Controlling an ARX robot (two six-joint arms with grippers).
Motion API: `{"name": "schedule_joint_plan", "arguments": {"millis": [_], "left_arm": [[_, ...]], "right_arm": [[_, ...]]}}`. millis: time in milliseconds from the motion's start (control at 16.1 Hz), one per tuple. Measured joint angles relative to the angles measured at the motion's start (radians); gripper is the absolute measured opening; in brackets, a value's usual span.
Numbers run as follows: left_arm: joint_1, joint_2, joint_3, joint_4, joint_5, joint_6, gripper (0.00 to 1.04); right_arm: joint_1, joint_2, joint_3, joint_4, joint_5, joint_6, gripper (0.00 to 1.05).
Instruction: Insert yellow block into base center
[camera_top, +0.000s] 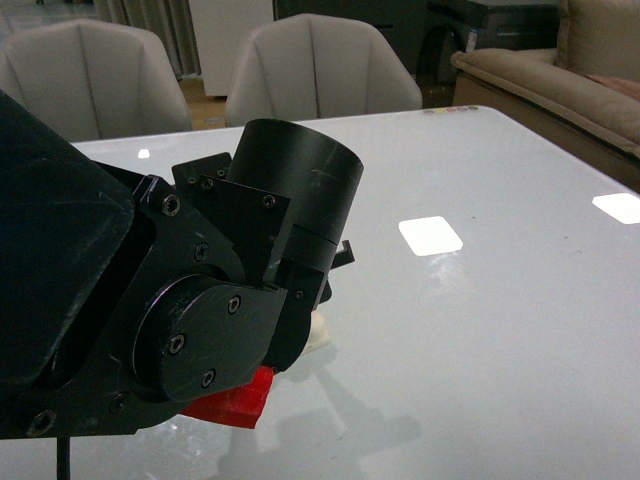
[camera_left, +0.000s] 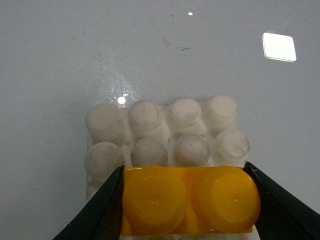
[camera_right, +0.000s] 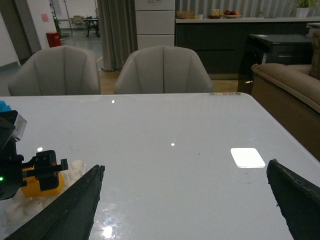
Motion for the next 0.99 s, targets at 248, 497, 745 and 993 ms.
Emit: {"name": "schedule_joint_plan", "arguments": {"millis": [248,497,745,993], "left_arm": [[-0.002,0.034,0.043,-0.084,0.004,-0.021,0.62],[-0.002,0.034,0.045,-0.081,0.024,-0.018,0.63],[-0.002,0.034,0.039,-0.015,0.056,0.011,1.0],[0.005,0.019,0.021,0.04,0.055,0.029,0.98]], "right_arm": [[0.0,0.0,0.0,0.0,0.0,0.0,0.98],[0.0,0.0,0.0,0.0,0.0,0.0,0.98],[0.0,0.0,0.0,0.0,0.0,0.0,0.98],[0.0,0.0,0.0,0.0,0.0,0.0,0.98]]}}
